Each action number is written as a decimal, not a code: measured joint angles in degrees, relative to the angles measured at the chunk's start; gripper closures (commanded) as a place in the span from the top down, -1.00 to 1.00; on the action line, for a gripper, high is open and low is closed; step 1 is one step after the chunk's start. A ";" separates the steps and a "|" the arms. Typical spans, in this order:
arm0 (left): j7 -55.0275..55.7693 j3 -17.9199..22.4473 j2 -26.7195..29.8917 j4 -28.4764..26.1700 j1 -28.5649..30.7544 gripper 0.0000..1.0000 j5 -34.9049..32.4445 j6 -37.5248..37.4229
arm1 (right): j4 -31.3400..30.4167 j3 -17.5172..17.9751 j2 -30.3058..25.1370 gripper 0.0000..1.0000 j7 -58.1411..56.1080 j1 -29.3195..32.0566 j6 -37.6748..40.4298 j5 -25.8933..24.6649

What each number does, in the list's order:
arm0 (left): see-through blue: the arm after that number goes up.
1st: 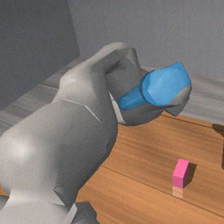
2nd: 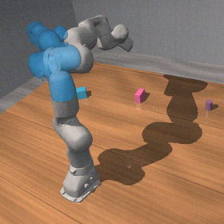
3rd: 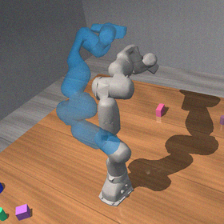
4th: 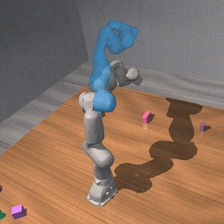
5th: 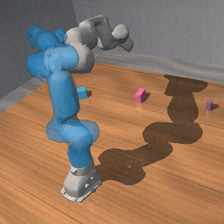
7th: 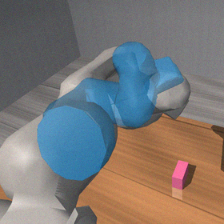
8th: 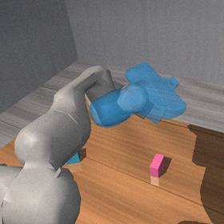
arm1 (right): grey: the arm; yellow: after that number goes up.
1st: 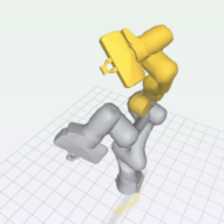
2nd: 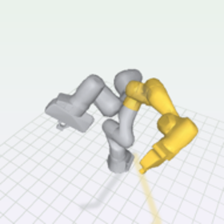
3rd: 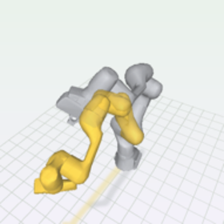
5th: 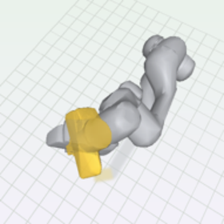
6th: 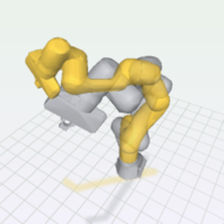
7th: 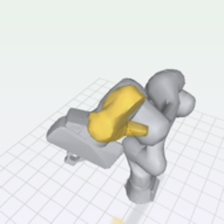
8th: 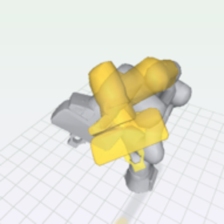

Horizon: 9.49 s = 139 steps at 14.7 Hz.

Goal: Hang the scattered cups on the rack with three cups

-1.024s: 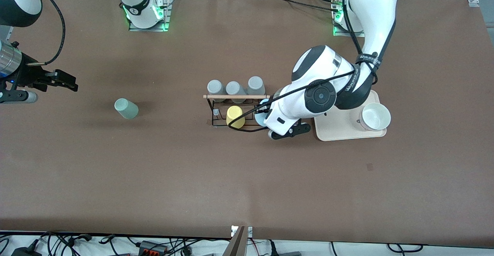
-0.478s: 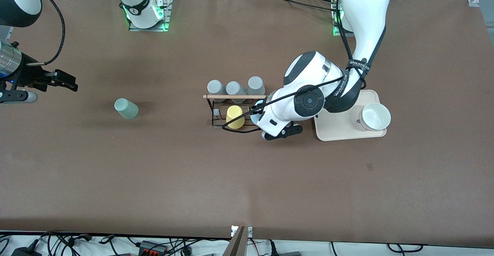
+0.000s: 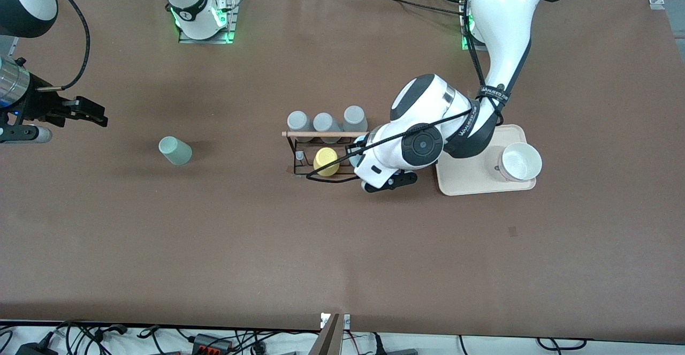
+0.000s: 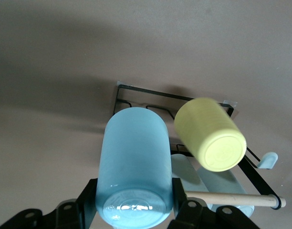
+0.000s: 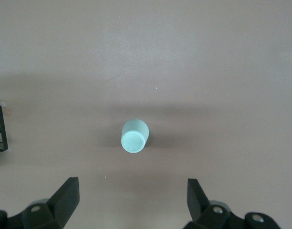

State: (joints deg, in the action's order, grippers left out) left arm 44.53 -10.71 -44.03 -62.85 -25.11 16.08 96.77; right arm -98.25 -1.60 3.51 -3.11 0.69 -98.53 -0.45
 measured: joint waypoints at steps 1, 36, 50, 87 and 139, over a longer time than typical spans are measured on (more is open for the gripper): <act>0.00 -0.02 0.01 0.27 -0.09 -0.98 0.02 -0.15 | 0.00 0.00 0.00 1.00 0.00 0.00 0.00 0.00; -9.95 4.04 18.98 2.99 16.69 1.00 -6.46 -24.64 | -0.17 -0.04 4.16 1.00 -0.02 0.34 1.63 0.03; -27.03 3.77 36.82 -24.10 21.47 1.00 -10.40 -17.24 | -17.46 0.09 9.46 1.00 1.74 -0.12 -21.78 -0.24; -29.11 5.74 40.23 -25.26 23.76 1.00 -13.44 -8.87 | 8.77 6.05 19.22 -0.55 7.80 -10.35 1.73 1.02; -29.21 5.24 40.40 -25.07 23.54 1.00 -13.44 -8.83 | 26.49 4.26 26.37 1.00 45.25 -21.23 -2.43 5.01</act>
State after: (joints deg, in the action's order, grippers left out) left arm 15.32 -5.47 -3.63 -87.91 -1.57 2.64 87.94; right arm -71.75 2.66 29.88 42.14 -20.54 -100.95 4.57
